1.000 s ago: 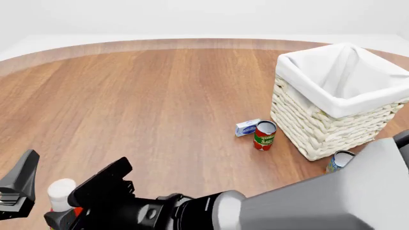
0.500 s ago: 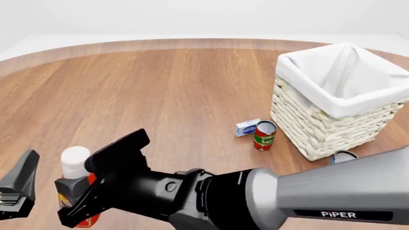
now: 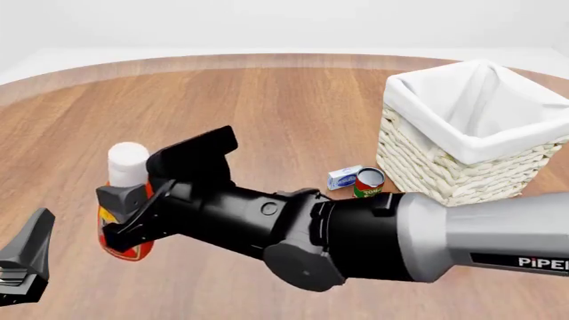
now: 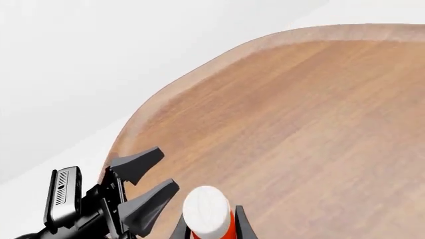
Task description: Pick up the ketchup, and put it in the basket.
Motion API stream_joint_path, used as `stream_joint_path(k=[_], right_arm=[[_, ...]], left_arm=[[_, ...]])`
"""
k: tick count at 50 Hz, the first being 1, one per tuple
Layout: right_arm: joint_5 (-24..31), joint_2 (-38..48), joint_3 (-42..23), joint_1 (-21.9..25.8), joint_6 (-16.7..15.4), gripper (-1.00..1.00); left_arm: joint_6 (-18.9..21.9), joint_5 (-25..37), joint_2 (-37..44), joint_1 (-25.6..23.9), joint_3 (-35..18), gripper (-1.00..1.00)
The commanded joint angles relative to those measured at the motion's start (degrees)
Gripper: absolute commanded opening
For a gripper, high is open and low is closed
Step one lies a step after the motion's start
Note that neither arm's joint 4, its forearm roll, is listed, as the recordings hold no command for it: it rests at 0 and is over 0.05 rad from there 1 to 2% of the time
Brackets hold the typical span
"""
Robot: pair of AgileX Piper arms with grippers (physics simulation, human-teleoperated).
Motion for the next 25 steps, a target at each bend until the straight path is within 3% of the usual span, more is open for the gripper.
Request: stream_joint_path(k=[1,16,25], right_arm=[[-1.02,-2.49,0.04,-3.55,0.03,-1.0],[-1.82,-4.55,-0.31,-8.88,-2.12,-1.0],[-3.22,-7.77,0.93,-12.34,-1.05,-1.0]], left_arm=[[0.0,0.0,0.0,0.0,0.0,1.0],[0.0,0.0,0.0,0.0,0.0,1.0],[0.0,0.0,0.0,0.0,0.0,1.0]])
